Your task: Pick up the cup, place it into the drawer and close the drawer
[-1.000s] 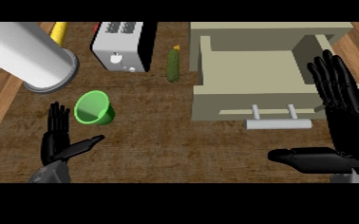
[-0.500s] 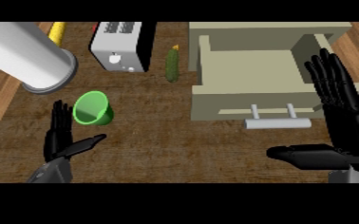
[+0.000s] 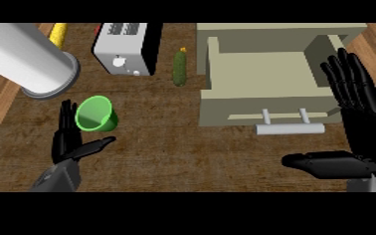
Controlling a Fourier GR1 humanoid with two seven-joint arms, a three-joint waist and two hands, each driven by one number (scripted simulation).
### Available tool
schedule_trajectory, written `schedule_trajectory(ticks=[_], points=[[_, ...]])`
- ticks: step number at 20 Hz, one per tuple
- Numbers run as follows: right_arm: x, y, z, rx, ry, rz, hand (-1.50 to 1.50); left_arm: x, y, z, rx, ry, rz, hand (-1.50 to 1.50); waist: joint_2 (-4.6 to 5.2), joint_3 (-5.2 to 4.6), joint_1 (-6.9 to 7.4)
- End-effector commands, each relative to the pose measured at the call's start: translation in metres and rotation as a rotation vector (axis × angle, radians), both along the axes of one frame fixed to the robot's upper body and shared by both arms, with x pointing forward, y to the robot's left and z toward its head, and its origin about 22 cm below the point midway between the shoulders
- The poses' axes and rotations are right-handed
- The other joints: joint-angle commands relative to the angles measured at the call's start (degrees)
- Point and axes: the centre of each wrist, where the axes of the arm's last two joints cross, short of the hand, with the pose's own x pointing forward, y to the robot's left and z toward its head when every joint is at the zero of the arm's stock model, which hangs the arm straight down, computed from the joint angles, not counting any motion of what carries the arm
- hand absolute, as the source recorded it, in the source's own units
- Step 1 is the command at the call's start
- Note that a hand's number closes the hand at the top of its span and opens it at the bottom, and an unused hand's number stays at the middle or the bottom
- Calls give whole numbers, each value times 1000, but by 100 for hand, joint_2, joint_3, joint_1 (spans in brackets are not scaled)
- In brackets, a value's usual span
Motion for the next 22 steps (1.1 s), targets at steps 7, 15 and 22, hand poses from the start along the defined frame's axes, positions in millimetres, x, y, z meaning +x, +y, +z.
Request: schedule_trajectory(ticks=[7,15,22], points=[[3,8,-21,27,12,10,-150,11,-19,2,-129,-163,-107,150,11,-3,-20],[6,-10,-13,7,8,4,-150,28,-27,11,-253,-221,-200,150,7,-2,-51],[18,-10,-29,-12,23,-12,-150,8,-15,2,-240,-257,-222,150,3,7,72]])
